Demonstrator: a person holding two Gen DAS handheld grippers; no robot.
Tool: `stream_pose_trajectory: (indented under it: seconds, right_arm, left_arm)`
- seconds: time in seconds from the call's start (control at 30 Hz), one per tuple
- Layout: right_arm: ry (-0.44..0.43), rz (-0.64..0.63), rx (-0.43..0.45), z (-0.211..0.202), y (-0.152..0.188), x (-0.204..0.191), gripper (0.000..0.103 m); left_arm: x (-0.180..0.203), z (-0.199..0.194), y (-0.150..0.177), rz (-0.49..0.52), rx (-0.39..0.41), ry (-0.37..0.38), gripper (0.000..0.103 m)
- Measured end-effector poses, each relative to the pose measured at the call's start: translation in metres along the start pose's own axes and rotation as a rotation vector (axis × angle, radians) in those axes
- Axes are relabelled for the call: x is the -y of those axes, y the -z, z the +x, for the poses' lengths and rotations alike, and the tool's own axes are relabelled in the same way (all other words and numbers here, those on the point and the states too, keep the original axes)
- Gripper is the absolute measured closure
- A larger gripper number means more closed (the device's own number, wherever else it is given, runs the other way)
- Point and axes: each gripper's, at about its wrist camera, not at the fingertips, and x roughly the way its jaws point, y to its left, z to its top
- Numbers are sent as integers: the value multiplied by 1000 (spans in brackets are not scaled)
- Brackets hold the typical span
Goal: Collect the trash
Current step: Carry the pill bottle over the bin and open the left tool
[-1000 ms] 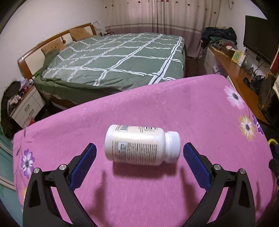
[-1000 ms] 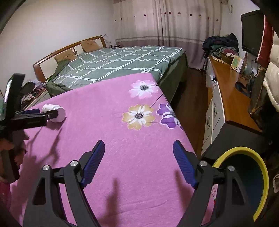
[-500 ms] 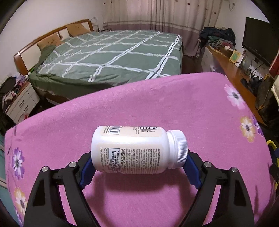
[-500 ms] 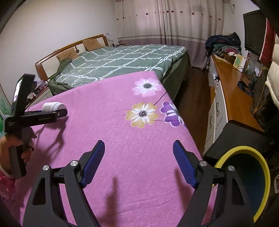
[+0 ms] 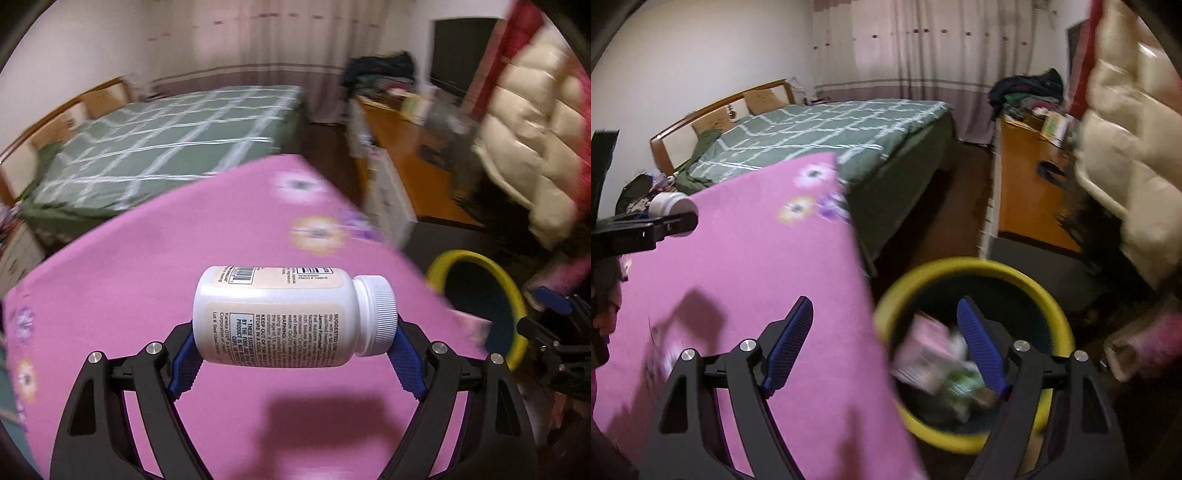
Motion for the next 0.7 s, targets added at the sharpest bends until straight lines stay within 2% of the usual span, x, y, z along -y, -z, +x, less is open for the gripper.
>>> stream_pose_trajectory:
  seconds: [0.1,0.27,0.4,0.6,0.7]
  right_arm:
    - [56,30,1,-28,19,37,27]
    - [135,91,10,-61,45,86,27]
    - [149,139,9,-71,60,113,27]
    - [158,196,19,-80,72,140,27]
    - [152,214,21,-83,76,146,27]
  left_arm:
    - [66,10,-2,75,-25,90,19]
    - [163,35,-6,167,-62,185,19]
    - [230,70,-9,208,-146,241,19]
    - [282,115,-1,251,-231,225,19]
    - [291,123,1,248,-248,213,10]
